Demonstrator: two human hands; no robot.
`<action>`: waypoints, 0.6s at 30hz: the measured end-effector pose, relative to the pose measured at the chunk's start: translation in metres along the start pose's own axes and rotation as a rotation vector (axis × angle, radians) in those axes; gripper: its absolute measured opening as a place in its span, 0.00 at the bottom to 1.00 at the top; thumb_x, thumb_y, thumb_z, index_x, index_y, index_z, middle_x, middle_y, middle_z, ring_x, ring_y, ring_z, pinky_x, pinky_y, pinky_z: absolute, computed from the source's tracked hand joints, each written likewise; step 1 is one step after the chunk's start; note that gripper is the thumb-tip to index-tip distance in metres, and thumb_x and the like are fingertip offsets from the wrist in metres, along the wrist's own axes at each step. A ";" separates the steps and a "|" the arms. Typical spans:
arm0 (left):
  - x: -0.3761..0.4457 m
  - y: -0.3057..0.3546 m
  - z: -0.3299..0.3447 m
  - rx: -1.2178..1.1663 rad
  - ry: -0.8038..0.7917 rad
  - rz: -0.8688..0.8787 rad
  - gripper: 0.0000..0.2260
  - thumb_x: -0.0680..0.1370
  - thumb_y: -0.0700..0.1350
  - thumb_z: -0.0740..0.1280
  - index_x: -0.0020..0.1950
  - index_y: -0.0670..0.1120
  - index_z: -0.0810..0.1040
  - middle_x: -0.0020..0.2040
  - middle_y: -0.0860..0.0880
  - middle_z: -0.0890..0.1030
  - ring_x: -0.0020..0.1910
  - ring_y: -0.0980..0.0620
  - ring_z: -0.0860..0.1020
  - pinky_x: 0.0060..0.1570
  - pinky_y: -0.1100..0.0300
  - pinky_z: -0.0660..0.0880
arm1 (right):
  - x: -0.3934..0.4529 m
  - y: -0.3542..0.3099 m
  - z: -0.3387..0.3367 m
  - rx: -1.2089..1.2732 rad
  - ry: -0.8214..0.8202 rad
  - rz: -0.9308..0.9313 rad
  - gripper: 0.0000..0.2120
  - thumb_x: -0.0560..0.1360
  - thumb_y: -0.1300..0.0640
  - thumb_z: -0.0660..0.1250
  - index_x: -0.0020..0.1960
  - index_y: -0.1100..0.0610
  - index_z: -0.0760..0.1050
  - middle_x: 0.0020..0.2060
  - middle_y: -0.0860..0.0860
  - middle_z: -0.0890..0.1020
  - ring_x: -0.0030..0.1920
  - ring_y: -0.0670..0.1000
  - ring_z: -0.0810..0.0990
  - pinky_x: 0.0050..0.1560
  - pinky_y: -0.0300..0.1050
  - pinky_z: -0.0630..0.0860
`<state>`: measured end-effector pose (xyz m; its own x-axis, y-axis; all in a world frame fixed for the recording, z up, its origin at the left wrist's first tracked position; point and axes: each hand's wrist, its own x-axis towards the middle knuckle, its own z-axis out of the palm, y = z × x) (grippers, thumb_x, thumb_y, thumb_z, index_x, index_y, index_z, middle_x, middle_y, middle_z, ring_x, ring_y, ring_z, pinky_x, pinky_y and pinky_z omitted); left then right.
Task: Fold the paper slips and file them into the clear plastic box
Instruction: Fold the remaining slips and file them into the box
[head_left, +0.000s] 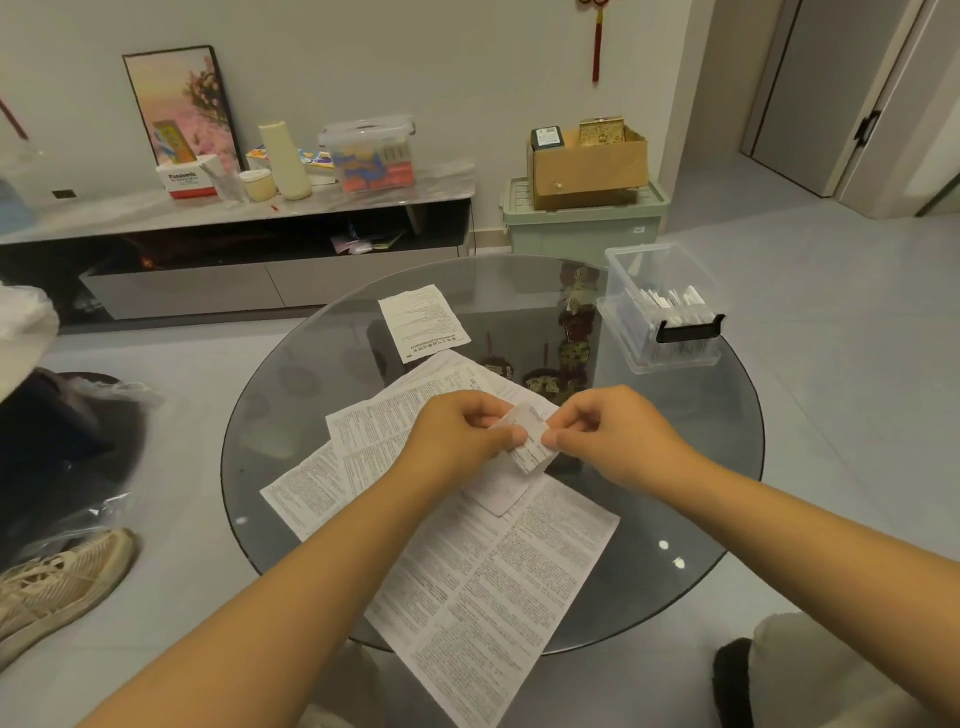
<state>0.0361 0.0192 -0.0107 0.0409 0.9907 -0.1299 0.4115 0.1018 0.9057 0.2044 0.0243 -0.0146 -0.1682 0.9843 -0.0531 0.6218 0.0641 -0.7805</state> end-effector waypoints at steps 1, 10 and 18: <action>0.002 0.004 0.000 -0.021 -0.022 -0.014 0.03 0.72 0.43 0.73 0.44 0.50 0.81 0.42 0.51 0.83 0.43 0.54 0.81 0.49 0.59 0.79 | 0.001 -0.002 -0.006 0.025 0.005 -0.001 0.01 0.71 0.56 0.72 0.41 0.52 0.80 0.36 0.51 0.82 0.33 0.45 0.75 0.33 0.33 0.70; 0.027 0.047 0.012 -0.152 -0.058 0.024 0.04 0.75 0.43 0.70 0.46 0.48 0.84 0.41 0.51 0.85 0.41 0.56 0.82 0.40 0.67 0.78 | 0.016 -0.008 -0.059 0.079 0.072 -0.022 0.02 0.73 0.57 0.70 0.42 0.52 0.80 0.29 0.48 0.76 0.30 0.43 0.72 0.28 0.26 0.67; 0.080 0.093 0.042 -0.175 -0.129 0.136 0.05 0.74 0.40 0.70 0.49 0.45 0.84 0.37 0.52 0.84 0.34 0.61 0.80 0.33 0.72 0.73 | 0.040 0.005 -0.113 0.088 0.230 0.001 0.01 0.72 0.59 0.71 0.42 0.56 0.81 0.38 0.57 0.83 0.38 0.55 0.81 0.42 0.47 0.77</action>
<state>0.1160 0.1044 0.0466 0.2059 0.9776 -0.0425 0.2311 -0.0063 0.9729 0.2869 0.0830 0.0494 0.0170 0.9965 0.0818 0.5514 0.0589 -0.8322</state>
